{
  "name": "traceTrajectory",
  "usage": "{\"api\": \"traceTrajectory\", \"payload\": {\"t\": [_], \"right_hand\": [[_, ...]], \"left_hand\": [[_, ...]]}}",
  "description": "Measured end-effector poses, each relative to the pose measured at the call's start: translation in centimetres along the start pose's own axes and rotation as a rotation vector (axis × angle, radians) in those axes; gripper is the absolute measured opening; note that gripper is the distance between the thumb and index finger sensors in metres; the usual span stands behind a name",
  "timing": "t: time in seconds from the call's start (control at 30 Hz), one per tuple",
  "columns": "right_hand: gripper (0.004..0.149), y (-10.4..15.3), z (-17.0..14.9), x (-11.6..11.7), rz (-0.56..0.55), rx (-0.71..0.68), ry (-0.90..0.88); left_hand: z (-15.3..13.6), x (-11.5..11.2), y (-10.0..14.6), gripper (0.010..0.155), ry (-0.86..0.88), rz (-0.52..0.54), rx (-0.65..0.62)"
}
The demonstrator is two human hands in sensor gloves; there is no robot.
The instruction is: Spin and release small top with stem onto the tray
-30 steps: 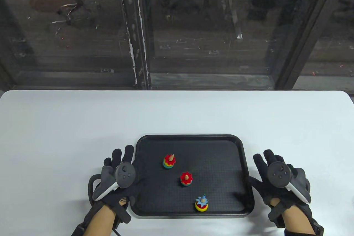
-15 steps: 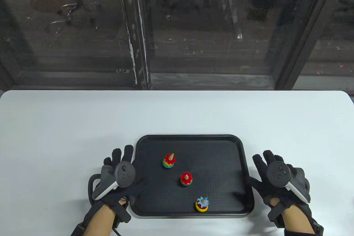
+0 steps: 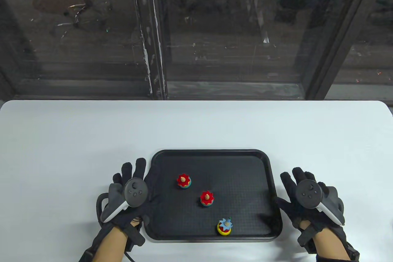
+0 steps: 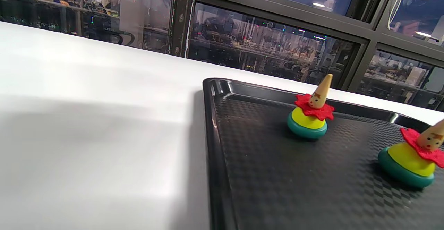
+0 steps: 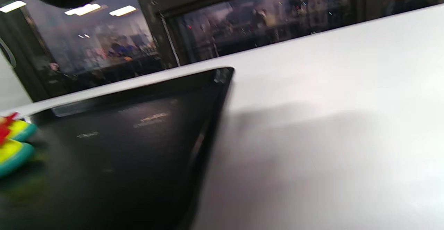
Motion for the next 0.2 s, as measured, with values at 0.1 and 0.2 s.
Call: {"api": "traceTrajectory", "payload": {"t": [0.1,0.2], "right_hand": [[0.082,0.8,1.8,-0.8,-0.039,-0.079,0.007],[0.081,1.1,3.1,-0.8,-0.028,-0.121,0.009]], "left_hand": [[0.0,-0.3,0.0,0.086,-0.012,-0.015,0.010],[-0.1,-0.4,0.1,0.086,-0.017,-0.021,0.016]]}}
Point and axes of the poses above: the tracker on the back of each hand, its own z axis roughly to the thumb side, its own y axis roughly from the fingertips to the wrist, x = y × z, the point moved 3 cm from there along -y, roughly from the wrist to the fingertips, and after that the axes turned 4 degrees about -y, right-handed, at the moved point
